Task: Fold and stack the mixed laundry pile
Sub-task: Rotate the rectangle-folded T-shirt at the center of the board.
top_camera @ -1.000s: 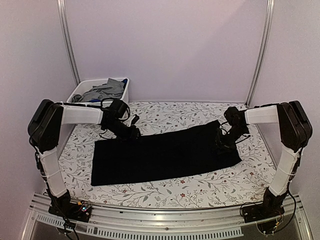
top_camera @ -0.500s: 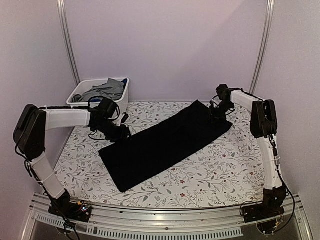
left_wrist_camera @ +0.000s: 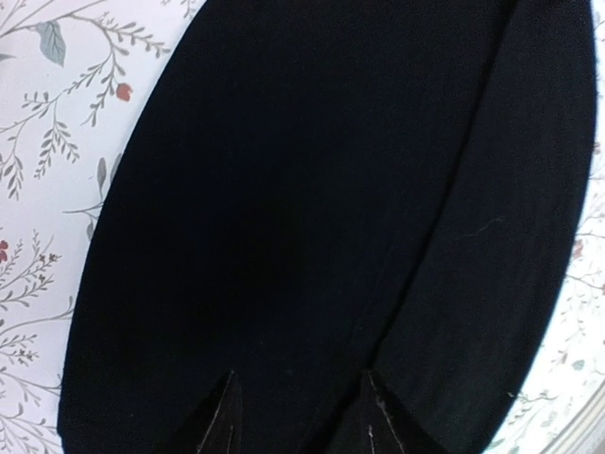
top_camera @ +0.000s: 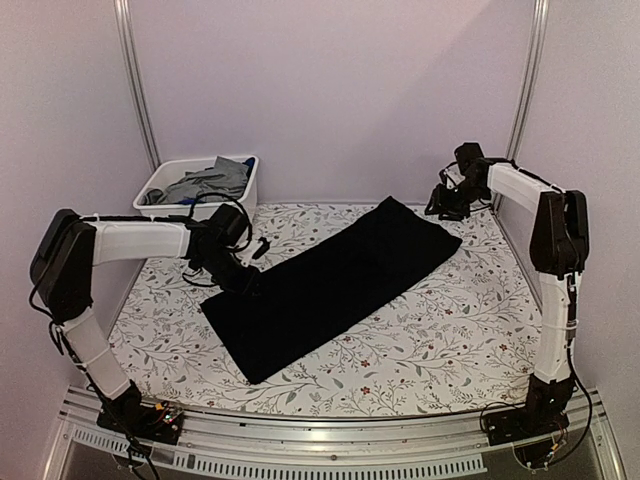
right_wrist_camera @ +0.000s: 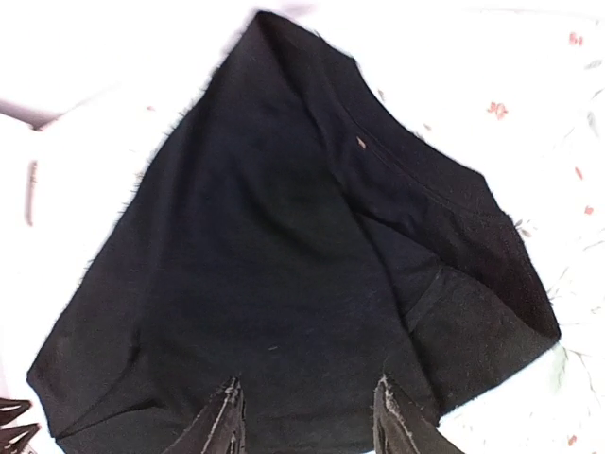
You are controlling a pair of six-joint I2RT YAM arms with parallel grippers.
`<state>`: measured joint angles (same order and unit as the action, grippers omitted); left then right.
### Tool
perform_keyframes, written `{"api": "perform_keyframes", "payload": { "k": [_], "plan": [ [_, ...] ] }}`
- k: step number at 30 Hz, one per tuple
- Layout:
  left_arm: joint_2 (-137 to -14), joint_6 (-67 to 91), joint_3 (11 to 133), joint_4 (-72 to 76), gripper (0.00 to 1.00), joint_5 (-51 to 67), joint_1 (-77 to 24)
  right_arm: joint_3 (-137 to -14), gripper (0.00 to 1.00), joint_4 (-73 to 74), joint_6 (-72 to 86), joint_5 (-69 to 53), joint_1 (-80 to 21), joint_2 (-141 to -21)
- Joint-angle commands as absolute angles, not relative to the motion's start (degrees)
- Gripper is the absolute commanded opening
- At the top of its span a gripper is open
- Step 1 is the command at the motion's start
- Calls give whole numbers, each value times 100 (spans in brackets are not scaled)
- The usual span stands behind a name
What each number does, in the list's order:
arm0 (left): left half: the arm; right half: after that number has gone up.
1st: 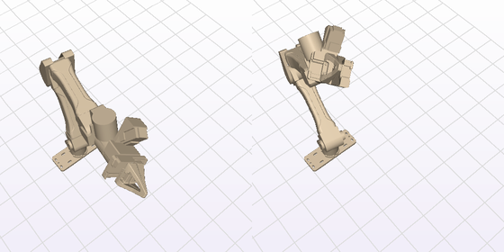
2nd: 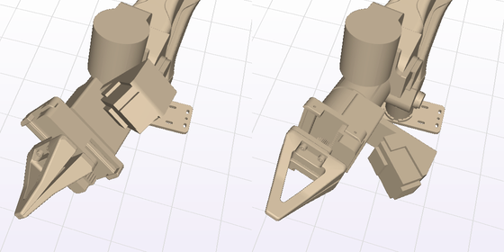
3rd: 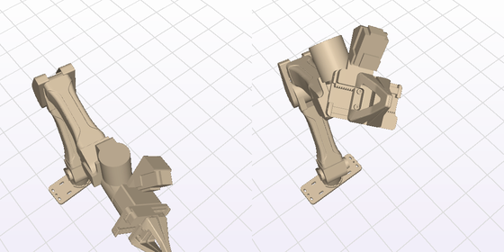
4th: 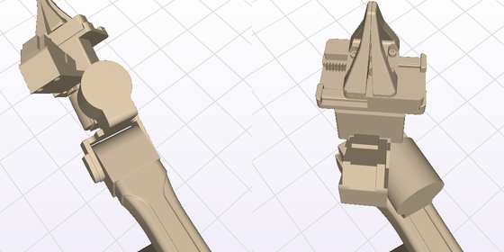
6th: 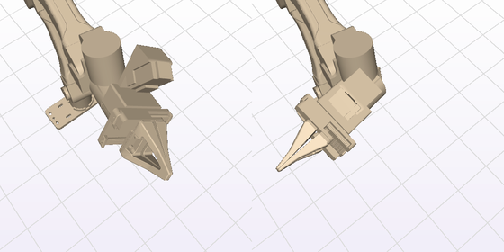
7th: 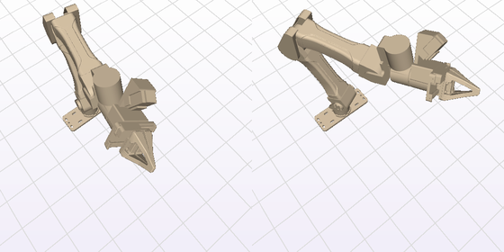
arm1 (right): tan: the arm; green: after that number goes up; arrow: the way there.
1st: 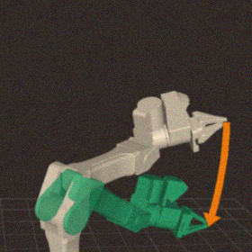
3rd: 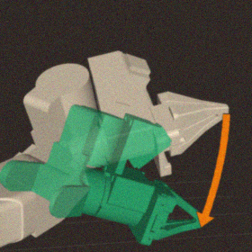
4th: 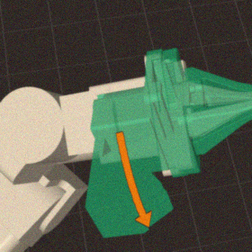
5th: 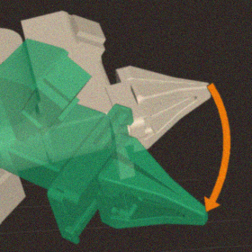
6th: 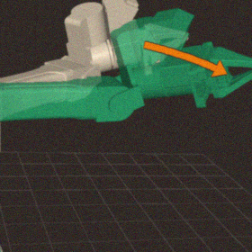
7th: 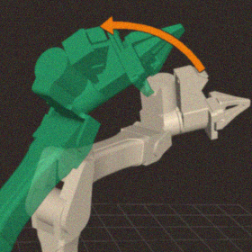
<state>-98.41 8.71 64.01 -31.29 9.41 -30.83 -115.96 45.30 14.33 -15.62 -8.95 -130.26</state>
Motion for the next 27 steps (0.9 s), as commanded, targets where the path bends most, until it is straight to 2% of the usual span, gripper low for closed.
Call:
{"api": "perform_keyframes", "payload": {
  "k": [1,9,14,21,27],
  "plan": [
    [-10177,409,6595,-3489,40,171,-3223,-10862,46,3982,1492,-1754,-910,-12011],
    [-10854,663,6249,-3564,32,-370,-3511,-10413,47,4290,1008,-2182,-903,-11549],
    [-11120,1193,5995,-3914,29,-217,-4222,-10330,47,4664,708,-2219,-899,-11549],
    [-10797,2273,5255,-3855,28,520,-5229,-8347,46,3960,1273,-2515,-1098,-10456],
    [-10474,3345,4935,-3773,29,837,-6315,-7135,46,3537,2015,-2222,-2390,-9633]
  ]
}}
